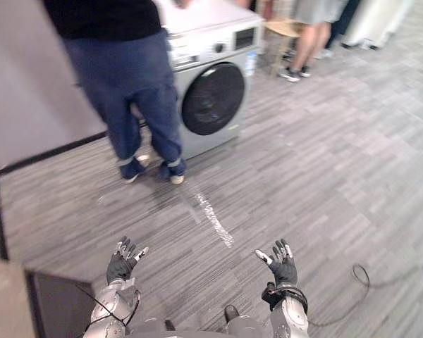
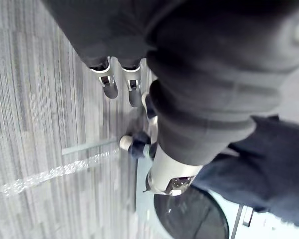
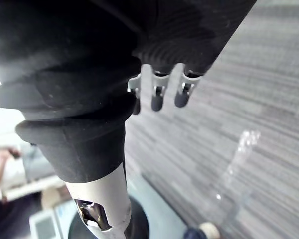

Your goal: Organize washtable

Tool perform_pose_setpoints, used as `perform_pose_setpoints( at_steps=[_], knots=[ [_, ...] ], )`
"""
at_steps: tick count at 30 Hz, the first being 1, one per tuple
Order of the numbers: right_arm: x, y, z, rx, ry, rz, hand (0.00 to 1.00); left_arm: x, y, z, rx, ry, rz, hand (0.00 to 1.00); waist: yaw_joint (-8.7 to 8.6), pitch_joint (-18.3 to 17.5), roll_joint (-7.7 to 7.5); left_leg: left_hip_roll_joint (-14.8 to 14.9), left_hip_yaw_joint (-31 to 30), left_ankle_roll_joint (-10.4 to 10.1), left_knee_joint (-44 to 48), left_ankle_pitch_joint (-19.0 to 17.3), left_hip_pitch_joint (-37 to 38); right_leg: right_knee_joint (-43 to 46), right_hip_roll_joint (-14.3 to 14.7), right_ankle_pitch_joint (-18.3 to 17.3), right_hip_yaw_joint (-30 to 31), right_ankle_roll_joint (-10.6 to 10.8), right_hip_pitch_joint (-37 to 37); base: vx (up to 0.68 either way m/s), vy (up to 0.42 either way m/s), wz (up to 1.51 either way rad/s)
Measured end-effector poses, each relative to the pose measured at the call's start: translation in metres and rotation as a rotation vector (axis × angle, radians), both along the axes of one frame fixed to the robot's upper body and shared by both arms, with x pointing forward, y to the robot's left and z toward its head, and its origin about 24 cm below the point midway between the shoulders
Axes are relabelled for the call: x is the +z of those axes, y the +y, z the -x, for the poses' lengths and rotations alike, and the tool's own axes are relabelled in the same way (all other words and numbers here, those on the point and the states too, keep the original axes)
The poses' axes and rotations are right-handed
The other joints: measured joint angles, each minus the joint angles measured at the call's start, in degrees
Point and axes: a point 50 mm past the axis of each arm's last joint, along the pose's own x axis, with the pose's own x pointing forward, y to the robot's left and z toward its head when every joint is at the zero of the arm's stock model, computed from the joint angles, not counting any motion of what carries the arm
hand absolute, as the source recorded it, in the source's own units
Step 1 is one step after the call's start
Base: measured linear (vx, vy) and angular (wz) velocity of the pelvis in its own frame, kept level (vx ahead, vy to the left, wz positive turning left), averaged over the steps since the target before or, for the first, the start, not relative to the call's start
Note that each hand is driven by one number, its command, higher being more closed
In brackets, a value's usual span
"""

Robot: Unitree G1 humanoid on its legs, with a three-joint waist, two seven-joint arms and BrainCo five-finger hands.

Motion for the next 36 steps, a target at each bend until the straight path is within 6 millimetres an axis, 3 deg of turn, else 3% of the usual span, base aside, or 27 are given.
perform_pose_setpoints(
  at_steps=[1, 2, 3, 4, 6, 10, 14, 17, 18, 20, 21, 22, 23, 24, 25, 26, 27, 28, 29, 30, 32, 36],
  knots=[
    [0.0, 0.0, -0.001, 0.004, -0.001, 0.002, 0.0, 0.0, 0.0, 0.0, 0.0, 0.0, 0.001, 0.0, 0.03, 0.11, -0.19, -0.82, -4.13, -0.73, -2.47, -0.43, 0.03, 0.46, 0.32, -0.01, 1.51, 0.02, -0.26, -0.12, 0.259, -1.71],
    [-0.001, -0.001, -0.001, 0.008, 0.004, 0.007, 0.0, 0.001, 0.001, 0.001, 0.004, -0.003, -0.001, 0.0, 0.48, -0.1, -0.2, -2.49, -12.01, -2.3, -8.41, -0.64, 0.64, 1.3, 1.01, -0.22, 4.64, 0.31, -1.32, -0.1, 0.199, -1.77],
    [-0.005, -0.002, -0.004, 0.022, 0.024, 0.009, 0.0, 0.001, 0.005, 0.004, 0.021, -0.008, -0.012, 0.0, 1.33, -0.32, -1.63, -3.88, -15.07, -5.29, -11.62, -1.93, 2.55, 2.18, 1.45, -1.02, 8.85, 1.28, -3.29, -0.09, 0.189, -1.78],
    [-0.008, -0.001, -0.004, 0.021, 0.038, 0.003, 0.0, 0.001, 0.005, 0.004, 0.031, -0.008, -0.014, 0.0, 1.06, -0.03, -1.84, -4.26, -13.63, -5.18, -12.31, -1.96, 2.25, 2.05, 1.28, -0.99, 10.3, 1.36, -3.44, -0.05, 0.161, -1.28],
    [-0.013, 0.002, 0.001, 0.019, 0.063, -0.009, 0.0, 0.004, 0.007, 0.005, 0.052, -0.027, -0.016, 0.0, 0.26, -0.55, -3.46, -4.53, -9.32, -3.59, -10.48, -2.94, 2.53, 1.11, 0.27, 0.79, 11.69, 3.85, -4.17, -0.02, 0.156, -0.84],
    [-0.013, 0.004, 0.0, -0.034, 0.044, -0.069, 0.0, 0.007, 0.004, 0.004, 0.033, -0.039, -0.016, 0.0, 0.11, -0.72, -3.54, -4.54, -1.25, -2.08, -10.98, -4.11, 3.96, 0.39, 0.26, 3.87, 15.07, 5.26, -5.87, 0.0, 0.146, -1.09],
    [-0.012, 0.001, 0.005, -0.066, 0.041, -0.08, 0.0, 0.013, -0.013, -0.01, -0.041, -0.077, -0.013, 0.0, -0.09, -0.04, -1.91, -4.52, 7.92, -1.85, -12.78, -3.94, 9.23, 0.07, 1.93, 8.61, 18.43, 6.37, -6.36, 0.03, 0.14, -1.48],
    [-0.005, -0.01, 0.004, -0.119, 0.013, -0.056, 0.0, 0.02, -0.018, -0.024, -0.068, -0.119, -0.015, 0.0, -0.38, 0.08, -1.01, -3.45, 16.34, -1.66, -13.97, -4.05, 10.98, -1.41, 3.39, 14.53, 19.07, 6.27, -7.98, -0.06, 0.048, -1.63],
    [-0.004, -0.015, 0.007, -0.148, 0.015, -0.045, 0.0, 0.024, -0.023, -0.031, -0.086, -0.139, -0.011, 0.0, -0.46, 0.31, -0.87, -2.35, 19.26, -1.08, -13.89, -4.27, 11.5, -3.19, 4.1, 17.71, 15.91, 4.77, -8.18, -0.06, 0.029, -1.05],
    [-0.006, -0.02, 0.015, -0.179, 0.038, -0.037, 0.0, 0.025, -0.027, -0.033, -0.105, -0.146, -0.016, 0.0, -0.3, 0.76, -0.73, -1.06, 23.08, 0.25, -13.67, -3.87, 12.74, 3.01, 4.38, 13.14, 2.04, 2.25, -9.65, 0.0, 0.007, -0.92],
    [-0.005, -0.023, 0.017, -0.184, 0.035, -0.027, 0.0, 0.024, -0.028, -0.032, -0.103, -0.141, -0.015, 0.0, -0.16, 0.83, -0.99, -0.68, 25.37, 0.27, -13.09, -3.88, 13.58, 10.06, 4.37, 8.59, -6.82, -0.96, -11.39, 0.03, -0.009, -0.79],
    [-0.004, -0.023, 0.019, -0.182, 0.036, -0.021, 0.0, 0.023, -0.028, -0.03, -0.097, -0.132, -0.013, 0.0, 0.04, 0.85, -1.15, -0.73, 26.3, 0.27, -12.51, -3.88, 13.99, 11.6, 4.55, 8.51, -10.45, -1.62, -12.08, -0.01, 0.006, -1.1],
    [0.0, -0.023, 0.018, -0.171, 0.016, -0.01, 0.0, 0.019, -0.025, -0.024, -0.074, -0.107, -0.012, 0.0, -0.12, 0.41, -1.54, -1.89, 26.52, 1.08, -12.22, -3.41, 14.07, 9.17, 4.7, 11.61, -13.96, -2.59, -11.7, -0.08, -0.021, -1.27],
    [0.002, -0.02, 0.011, -0.149, -0.003, -0.012, 0.0, 0.017, -0.016, -0.019, -0.02, -0.093, -0.019, 0.0, 0.32, 0.04, 0.38, -0.21, 24.7, 0.48, -11.82, -1.69, 11.39, 3.12, 3.89, 14.31, -15.15, -4.53, -10.22, -0.07, -0.062, -1.29],
    [0.002, -0.02, 0.008, -0.137, -0.008, -0.01, 0.0, 0.019, -0.016, -0.021, -0.003, -0.108, -0.013, 0.0, 0.38, 0.05, -0.2, -0.39, 24.91, 0.28, -13.17, -1.44, 11.48, 7.82, 3.34, 9.34, -18.93, -6.51, -11.39, -0.04, -0.042, -1.18],
    [-0.002, -0.017, 0.005, -0.12, 0.012, -0.014, 0.0, 0.02, -0.009, -0.021, 0.023, -0.111, -0.02, 0.0, 0.27, 0.89, 0.14, -2.13, 27.32, 0.87, -18.16, -1.15, 13.02, 17.12, -0.73, 0.37, -27.96, -4.33, -13.17, 0.03, -0.039, -0.98],
    [-0.01, -0.014, 0.005, -0.098, 0.049, -0.015, 0.0, 0.018, -0.007, -0.018, 0.04, -0.099, -0.017, 0.0, 0.36, 0.72, -0.52, -2.39, 30.17, 1.35, -19.37, -0.88, 13.23, 19.42, -4.93, -4.58, -34.52, -3.92, -11.75, 0.01, -0.022, -1.03],
    [-0.012, -0.012, 0.003, -0.082, 0.063, -0.016, 0.0, 0.017, -0.006, -0.015, 0.055, -0.088, -0.014, 0.0, 1.17, 0.47, -1.01, -2.26, 31.42, 1.35, -19.37, -0.88, 13.37, 19.53, -6.66, -6.13, -37.36, -3.78, -10.86, -0.02, -0.113, -1.25],
    [-0.013, -0.007, -0.002, -0.041, 0.065, -0.014, 0.0, 0.013, -0.004, -0.009, 0.068, -0.068, -0.012, 0.0, 2.4, 0.5, -1.03, -2.17, 33.5, 1.33, -19.21, -0.89, 13.52, 17.49, -9.31, -7.02, -41.2, -1.37, -8.94, -0.04, -0.164, -1.28],
    [-0.01, -0.004, -0.009, -0.009, 0.048, -0.009, 0.0, 0.01, -0.005, -0.007, 0.068, -0.053, -0.003, 0.0, 2.2, 1.41, 0.13, -0.88, 34.08, 0.75, -19.05, -0.53, 13.98, 14.86, -8.22, -4.78, -42.42, -0.95, -7.55, -0.03, -0.178, -1.0],
    [-0.009, 0.002, -0.011, 0.027, 0.04, -0.017, 0.0, 0.009, -0.004, -0.005, 0.072, -0.044, -0.006, 0.0, 1.63, 1.55, 1.12, 0.55, 34.05, -0.75, -18.78, 0.35, 14.88, 11.15, -5.79, -3.13, -41.47, -2.55, -5.41, 0.04, -0.195, -0.49],
    [-0.009, 0.007, -0.012, 0.073, 0.031, -0.023, 0.0, 0.002, -0.004, -0.004, 0.068, -0.016, 0.0, 0.0, 1.17, 1.17, 0.67, 2.09, 32.72, -2.74, -18.18, 2.94, 15.18, 5.77, -2.88, -0.83, -39.85, -4.56, -2.98, 0.06, -0.203, -0.35]
  ],
)
